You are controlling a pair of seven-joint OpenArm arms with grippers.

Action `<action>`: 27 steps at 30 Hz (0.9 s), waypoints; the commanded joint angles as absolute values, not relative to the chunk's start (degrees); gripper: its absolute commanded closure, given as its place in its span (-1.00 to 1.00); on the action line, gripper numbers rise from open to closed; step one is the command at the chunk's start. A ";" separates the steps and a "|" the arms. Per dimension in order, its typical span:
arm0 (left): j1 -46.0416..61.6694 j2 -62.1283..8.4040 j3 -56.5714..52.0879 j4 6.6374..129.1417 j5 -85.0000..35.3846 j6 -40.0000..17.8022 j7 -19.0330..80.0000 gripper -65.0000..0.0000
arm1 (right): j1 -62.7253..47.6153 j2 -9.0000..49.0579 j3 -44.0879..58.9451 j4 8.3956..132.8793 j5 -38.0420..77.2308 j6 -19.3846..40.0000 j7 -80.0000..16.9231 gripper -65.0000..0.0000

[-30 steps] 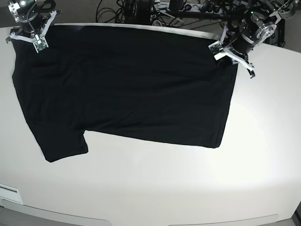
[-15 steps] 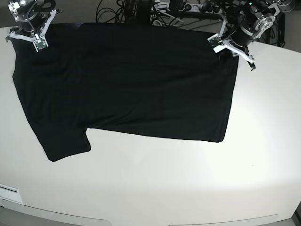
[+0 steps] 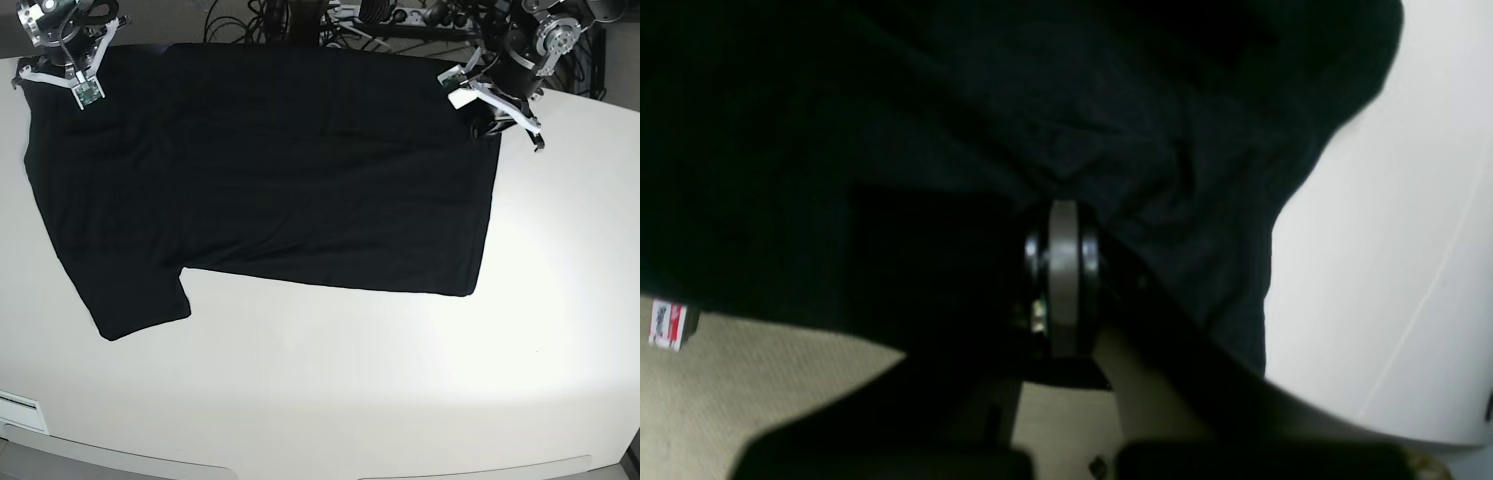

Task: Fold the T-shirt properly
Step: 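Move the left gripper to the hem corner and the right gripper to the sleeve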

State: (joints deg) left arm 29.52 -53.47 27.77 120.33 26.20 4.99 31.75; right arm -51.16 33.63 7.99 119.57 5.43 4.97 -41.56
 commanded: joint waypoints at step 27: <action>12.91 -44.58 -6.57 107.42 -23.55 -1.39 22.52 1.00 | -48.71 34.30 8.29 131.90 -6.90 -8.86 -34.50 1.00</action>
